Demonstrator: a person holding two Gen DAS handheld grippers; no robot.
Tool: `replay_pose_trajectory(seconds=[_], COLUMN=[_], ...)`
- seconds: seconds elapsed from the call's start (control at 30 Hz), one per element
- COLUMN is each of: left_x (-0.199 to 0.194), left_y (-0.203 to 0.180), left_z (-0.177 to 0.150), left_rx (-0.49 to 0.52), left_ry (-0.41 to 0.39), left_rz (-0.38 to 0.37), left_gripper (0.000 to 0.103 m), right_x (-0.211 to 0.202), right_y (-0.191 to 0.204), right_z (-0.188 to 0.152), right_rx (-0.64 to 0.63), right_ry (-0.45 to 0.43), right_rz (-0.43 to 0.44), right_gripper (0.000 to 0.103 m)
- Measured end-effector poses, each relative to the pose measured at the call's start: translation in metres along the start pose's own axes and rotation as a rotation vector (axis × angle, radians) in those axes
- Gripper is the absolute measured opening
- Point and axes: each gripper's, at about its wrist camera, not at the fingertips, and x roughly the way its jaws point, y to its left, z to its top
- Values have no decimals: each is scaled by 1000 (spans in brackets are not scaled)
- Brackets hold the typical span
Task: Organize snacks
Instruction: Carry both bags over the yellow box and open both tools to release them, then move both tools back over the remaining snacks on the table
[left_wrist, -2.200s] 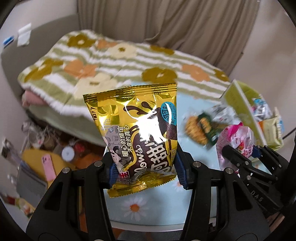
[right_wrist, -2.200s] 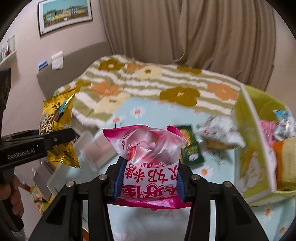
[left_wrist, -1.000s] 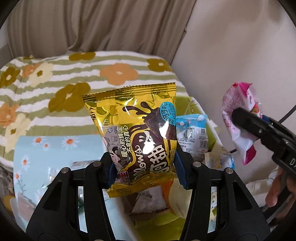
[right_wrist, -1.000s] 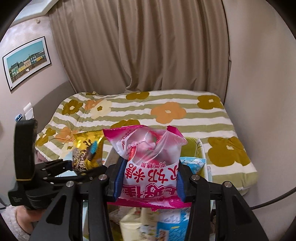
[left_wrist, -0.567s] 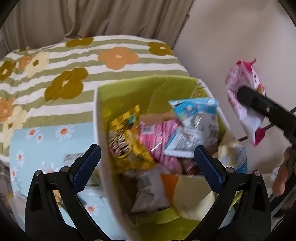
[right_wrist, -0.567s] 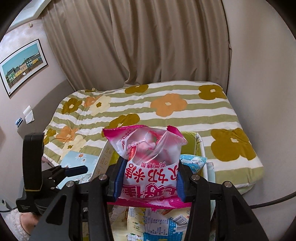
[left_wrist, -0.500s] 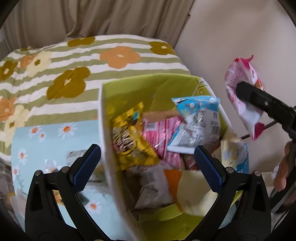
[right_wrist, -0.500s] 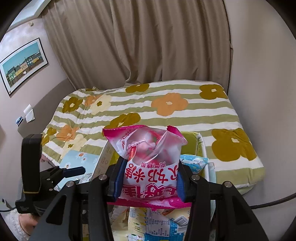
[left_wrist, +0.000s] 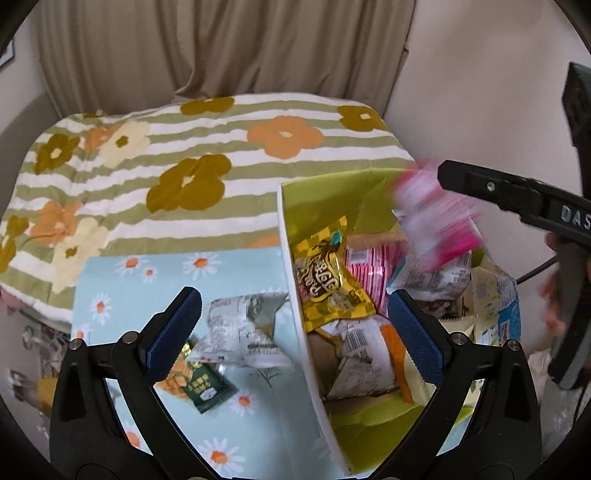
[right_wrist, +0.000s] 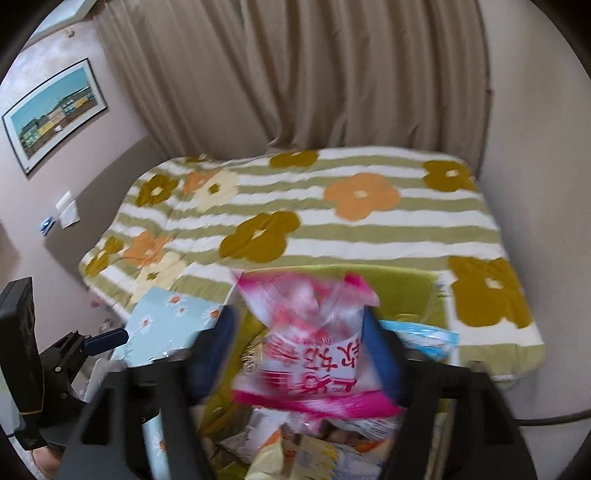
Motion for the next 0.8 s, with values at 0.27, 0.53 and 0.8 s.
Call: replay_pose_trajectory(seconds=[0.27, 0.53, 0.8], left_x=[-20, -51, -92], left_y=[7, 7, 34], left_z=[-21, -42, -66], left_rx=[-36, -60, -97], left_ry=[-12, -60, -113], left_rz=[9, 38, 98], left_gripper=[100, 100, 100], right_x=[-35, -69, -90], right_y=[-2, 11, 43], right_z=[-18, -27, -32], right_rx=[-6, -84, -135], right_ry=[-64, -99, -146], right_rz=[6, -20, 46], right_gripper=[103, 103, 103])
